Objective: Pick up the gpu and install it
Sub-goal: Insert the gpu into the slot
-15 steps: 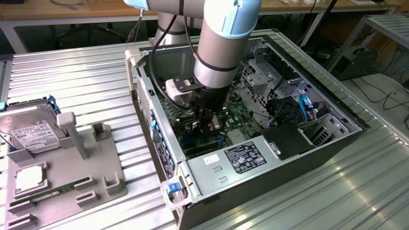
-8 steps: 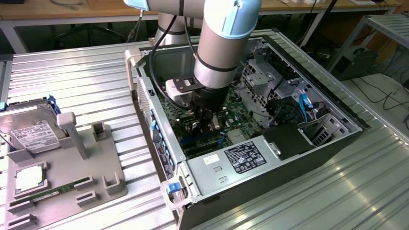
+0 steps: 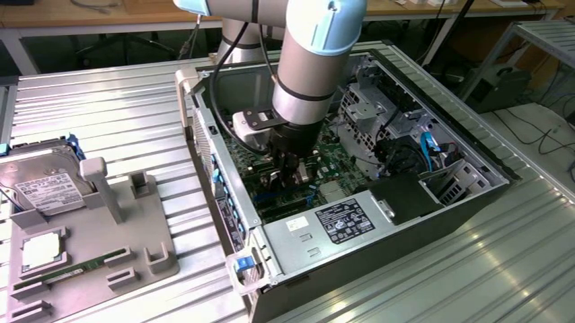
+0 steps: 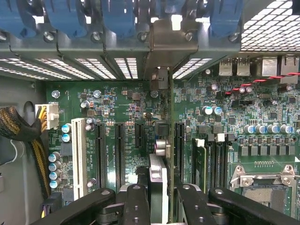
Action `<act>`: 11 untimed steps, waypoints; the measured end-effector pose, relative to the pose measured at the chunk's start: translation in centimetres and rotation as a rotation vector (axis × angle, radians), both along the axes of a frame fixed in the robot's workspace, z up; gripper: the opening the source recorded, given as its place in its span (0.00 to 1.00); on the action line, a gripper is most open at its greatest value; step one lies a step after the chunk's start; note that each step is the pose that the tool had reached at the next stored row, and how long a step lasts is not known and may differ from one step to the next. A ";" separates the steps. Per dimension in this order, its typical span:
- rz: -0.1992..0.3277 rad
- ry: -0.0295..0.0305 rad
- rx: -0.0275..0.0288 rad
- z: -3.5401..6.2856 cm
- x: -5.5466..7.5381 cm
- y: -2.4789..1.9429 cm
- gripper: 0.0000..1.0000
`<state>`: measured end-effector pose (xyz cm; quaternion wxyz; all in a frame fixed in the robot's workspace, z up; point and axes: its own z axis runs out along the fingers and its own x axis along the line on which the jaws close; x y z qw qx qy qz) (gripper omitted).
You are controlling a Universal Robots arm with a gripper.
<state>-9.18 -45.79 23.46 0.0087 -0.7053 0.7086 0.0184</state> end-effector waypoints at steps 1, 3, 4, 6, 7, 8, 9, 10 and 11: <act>0.000 -0.0001 0.0001 -0.10 0.0 0.00 0.28; 0.000 -0.0001 0.0000 -0.32 0.0 -0.01 0.28; 0.000 0.0000 -0.0003 -0.38 0.0 -0.01 0.28; 0.000 0.0000 -0.0001 -0.42 0.0 -0.01 0.28; 0.000 0.0000 0.0005 -0.45 0.0 0.00 0.28; 0.000 0.0000 0.0006 -0.46 0.0 0.00 0.28; 0.000 0.0000 0.0006 -0.45 0.0 0.00 0.28; 0.000 0.0000 0.0006 -0.45 0.0 0.00 0.28; 0.000 0.0000 0.0007 -0.46 0.0 0.00 0.28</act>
